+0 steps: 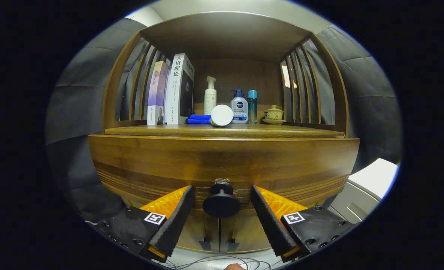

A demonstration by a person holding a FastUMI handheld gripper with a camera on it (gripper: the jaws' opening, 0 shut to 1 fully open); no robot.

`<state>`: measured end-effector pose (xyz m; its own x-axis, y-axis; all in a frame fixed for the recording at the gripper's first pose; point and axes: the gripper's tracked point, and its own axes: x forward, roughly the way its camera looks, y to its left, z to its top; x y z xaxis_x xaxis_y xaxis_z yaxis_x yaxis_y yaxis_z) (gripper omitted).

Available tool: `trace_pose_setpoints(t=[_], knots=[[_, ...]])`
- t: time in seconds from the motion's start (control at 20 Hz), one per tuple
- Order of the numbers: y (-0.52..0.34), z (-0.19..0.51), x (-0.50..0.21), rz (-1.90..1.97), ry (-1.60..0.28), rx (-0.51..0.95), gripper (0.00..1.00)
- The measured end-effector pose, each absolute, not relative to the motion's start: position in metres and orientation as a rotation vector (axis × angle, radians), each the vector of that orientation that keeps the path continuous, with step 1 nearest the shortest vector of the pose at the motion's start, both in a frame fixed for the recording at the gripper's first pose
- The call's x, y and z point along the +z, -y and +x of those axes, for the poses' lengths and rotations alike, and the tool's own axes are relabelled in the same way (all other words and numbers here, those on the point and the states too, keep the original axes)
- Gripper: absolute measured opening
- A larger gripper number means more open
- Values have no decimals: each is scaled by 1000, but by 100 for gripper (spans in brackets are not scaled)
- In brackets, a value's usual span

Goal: Pull open the drawer, take out the items inside it, and place them on the countertop above the cabinet.

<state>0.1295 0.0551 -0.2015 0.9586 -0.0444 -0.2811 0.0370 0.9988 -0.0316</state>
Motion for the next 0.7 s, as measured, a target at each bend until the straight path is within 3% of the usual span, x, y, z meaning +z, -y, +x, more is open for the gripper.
trace_pose_setpoints(t=[0.7], knots=[[-53, 152, -183, -113, -207, -53, 98]])
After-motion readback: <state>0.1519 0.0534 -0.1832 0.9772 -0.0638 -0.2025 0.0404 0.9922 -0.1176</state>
